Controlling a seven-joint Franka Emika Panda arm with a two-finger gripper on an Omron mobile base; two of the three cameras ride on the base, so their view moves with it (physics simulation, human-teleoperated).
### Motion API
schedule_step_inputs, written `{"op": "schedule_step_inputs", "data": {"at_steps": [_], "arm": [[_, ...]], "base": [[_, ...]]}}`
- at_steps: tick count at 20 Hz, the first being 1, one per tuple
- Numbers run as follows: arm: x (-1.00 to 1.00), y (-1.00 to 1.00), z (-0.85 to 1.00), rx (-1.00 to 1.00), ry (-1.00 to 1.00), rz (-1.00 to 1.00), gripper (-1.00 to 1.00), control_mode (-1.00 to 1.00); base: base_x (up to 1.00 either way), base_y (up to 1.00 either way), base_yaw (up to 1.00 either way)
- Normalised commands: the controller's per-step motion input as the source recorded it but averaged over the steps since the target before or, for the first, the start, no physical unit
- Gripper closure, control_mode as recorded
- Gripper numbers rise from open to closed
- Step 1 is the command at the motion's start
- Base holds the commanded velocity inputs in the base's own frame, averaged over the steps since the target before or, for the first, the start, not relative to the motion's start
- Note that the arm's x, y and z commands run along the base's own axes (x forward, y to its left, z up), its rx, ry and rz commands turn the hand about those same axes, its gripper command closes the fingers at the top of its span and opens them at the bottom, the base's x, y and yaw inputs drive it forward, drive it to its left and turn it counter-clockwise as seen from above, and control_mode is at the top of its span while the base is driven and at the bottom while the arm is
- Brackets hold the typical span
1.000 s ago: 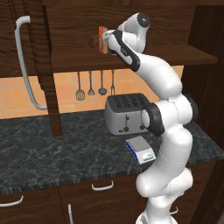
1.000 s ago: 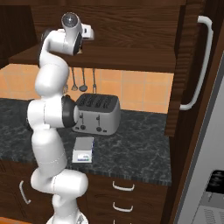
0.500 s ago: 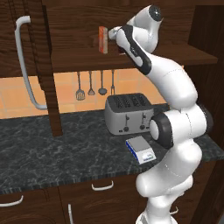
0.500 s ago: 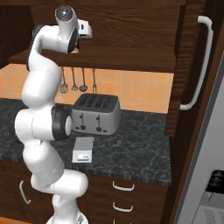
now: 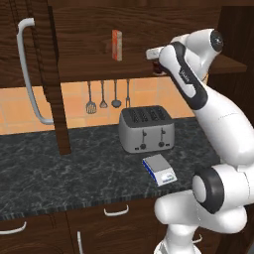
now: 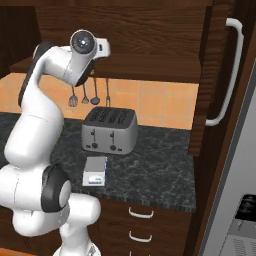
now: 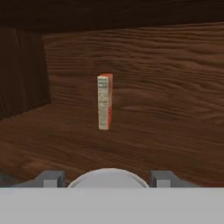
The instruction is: Pick the canned food and place it on the digital scale for weighing, and close the cabinet.
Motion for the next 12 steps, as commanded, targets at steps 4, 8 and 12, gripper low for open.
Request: {"op": "schedule_step_inputs", "data": {"at_steps": [4, 8, 12], "arm": [[-1.0, -0.54, -0.05, 0.04, 0.0, 0.09, 1.0, -1.0], [-1.0, -0.6, -0.49, 0.08, -0.05, 0.13, 1.0, -1.0], [-1.0, -0.64, -0.58, 0.05, -0.14, 0.19, 1.0, -1.0]], "base": [[0.0, 0.0, 0.0], [0.0, 0.0, 0.0], [0.0, 0.0, 0.0]]}}
